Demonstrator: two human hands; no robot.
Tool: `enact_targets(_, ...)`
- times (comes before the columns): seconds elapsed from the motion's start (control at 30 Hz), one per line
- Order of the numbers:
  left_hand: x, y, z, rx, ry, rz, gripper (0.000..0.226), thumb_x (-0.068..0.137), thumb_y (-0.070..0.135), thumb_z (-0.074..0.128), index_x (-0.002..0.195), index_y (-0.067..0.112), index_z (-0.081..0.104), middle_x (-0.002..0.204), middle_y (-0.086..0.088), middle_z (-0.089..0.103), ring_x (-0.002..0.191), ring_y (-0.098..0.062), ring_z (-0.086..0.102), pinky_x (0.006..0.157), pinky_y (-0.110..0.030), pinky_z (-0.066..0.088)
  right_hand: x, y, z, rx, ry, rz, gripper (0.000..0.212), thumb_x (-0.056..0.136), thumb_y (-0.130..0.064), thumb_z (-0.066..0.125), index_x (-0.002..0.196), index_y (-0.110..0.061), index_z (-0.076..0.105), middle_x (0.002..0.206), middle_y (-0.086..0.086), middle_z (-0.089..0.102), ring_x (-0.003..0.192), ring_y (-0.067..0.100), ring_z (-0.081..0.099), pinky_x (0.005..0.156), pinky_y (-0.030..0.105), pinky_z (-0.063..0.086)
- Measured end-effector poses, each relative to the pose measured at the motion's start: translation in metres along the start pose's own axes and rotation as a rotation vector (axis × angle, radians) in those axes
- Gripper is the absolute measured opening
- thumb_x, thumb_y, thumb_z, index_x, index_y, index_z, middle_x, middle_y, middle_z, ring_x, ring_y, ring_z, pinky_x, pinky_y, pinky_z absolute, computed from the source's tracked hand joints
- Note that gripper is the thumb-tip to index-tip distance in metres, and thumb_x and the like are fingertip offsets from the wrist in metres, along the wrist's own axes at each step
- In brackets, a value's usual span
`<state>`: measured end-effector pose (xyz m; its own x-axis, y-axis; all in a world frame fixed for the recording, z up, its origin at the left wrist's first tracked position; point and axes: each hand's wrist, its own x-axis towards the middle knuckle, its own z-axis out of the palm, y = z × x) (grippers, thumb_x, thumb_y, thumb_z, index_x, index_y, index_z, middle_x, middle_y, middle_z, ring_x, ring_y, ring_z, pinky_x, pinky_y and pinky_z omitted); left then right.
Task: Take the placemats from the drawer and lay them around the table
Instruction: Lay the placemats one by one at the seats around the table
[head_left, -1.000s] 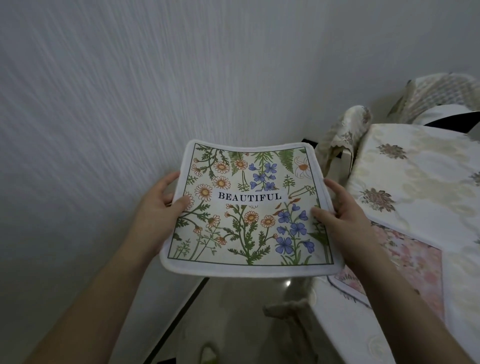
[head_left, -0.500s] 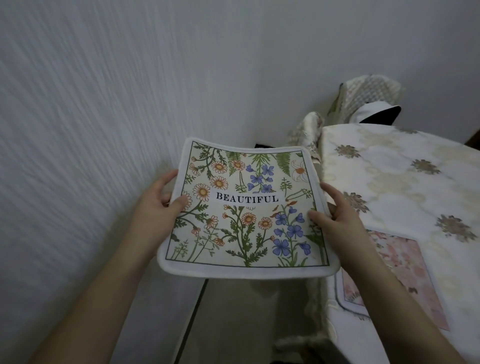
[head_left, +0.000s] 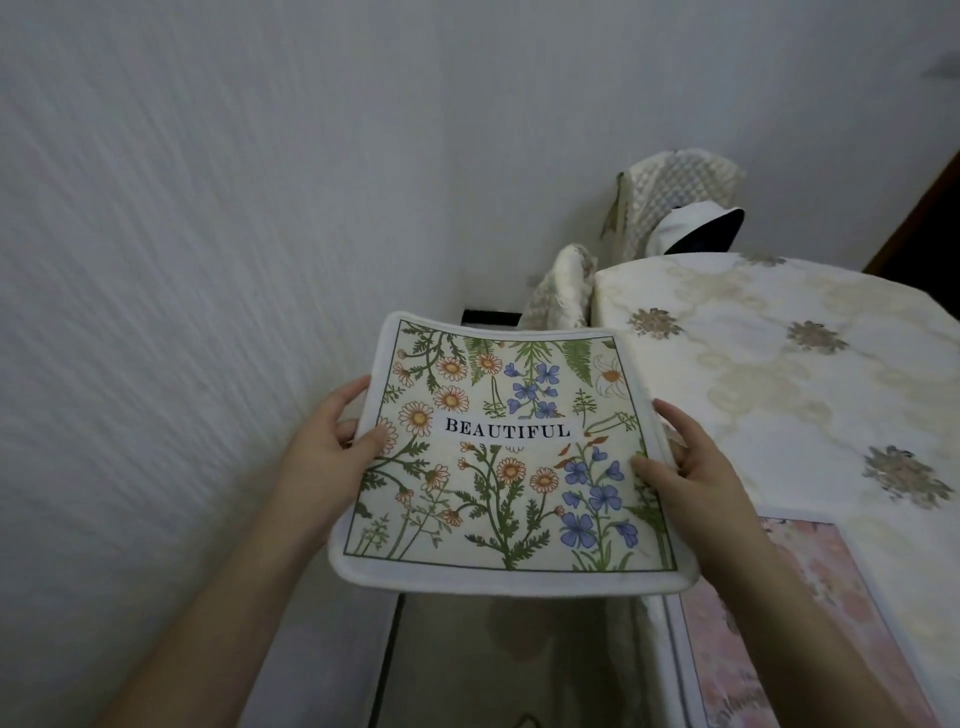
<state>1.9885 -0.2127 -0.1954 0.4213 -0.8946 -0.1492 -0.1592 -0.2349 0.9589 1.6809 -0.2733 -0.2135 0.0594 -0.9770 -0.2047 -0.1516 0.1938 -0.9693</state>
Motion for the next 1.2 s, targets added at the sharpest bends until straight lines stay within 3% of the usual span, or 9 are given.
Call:
enact_targets(0.47, 0.14, 0.038, 0.05, -0.074, -0.034, -0.056, 0.049, 0.096, 0.007, 0.06, 0.132, 0.039, 0.051, 0.092, -0.005, 0.078, 0.077, -0.03, 0.076, 0.064, -0.049, 0.061, 0.136, -0.032, -0.008, 0.001, -0.009, 0.02, 0.058, 0.095, -0.006, 0.058, 0.141, -0.037, 0.04, 0.105, -0.001, 0.075, 0.079, 0.024, 0.076, 0.065, 0.045, 0.062)
enact_targets(0.77, 0.26, 0.054, 0.061, -0.12, -0.116, -0.04, 0.049, 0.096, 0.008, 0.061, 0.133, 0.037, 0.051, 0.091, -0.004, 0.078, 0.076, -0.028, 0.076, 0.06, -0.045, 0.061, 0.223, -0.056, 0.02, -0.045, 0.125, 0.001, 0.06, 0.094, -0.007, 0.061, 0.141, -0.039, 0.041, 0.103, -0.002, 0.074, 0.078, 0.022, 0.076, 0.068, 0.051, 0.061)
enact_targets(1.03, 0.355, 0.074, 0.073, -0.125, -0.2, -0.034, 0.05, 0.096, 0.006, 0.061, 0.137, 0.032, 0.052, 0.09, -0.004, 0.078, 0.076, -0.028, 0.076, 0.057, -0.042, 0.061, 0.287, -0.078, 0.038, -0.024, 0.231, -0.005, 0.062, 0.093, -0.005, 0.061, 0.143, -0.037, 0.041, 0.103, -0.004, 0.073, 0.077, 0.021, 0.075, 0.065, 0.046, 0.062)
enact_targets(1.2, 0.395, 0.082, 0.093, -0.109, -0.24, -0.038, 0.05, 0.096, 0.007, 0.061, 0.137, 0.033, 0.052, 0.089, -0.005, 0.078, 0.076, -0.03, 0.076, 0.061, -0.047, 0.061, 0.316, -0.081, 0.034, -0.013, 0.264, 0.012, 0.06, 0.093, -0.004, 0.061, 0.141, -0.036, 0.041, 0.107, -0.002, 0.072, 0.079, 0.02, 0.075, 0.066, 0.047, 0.062)
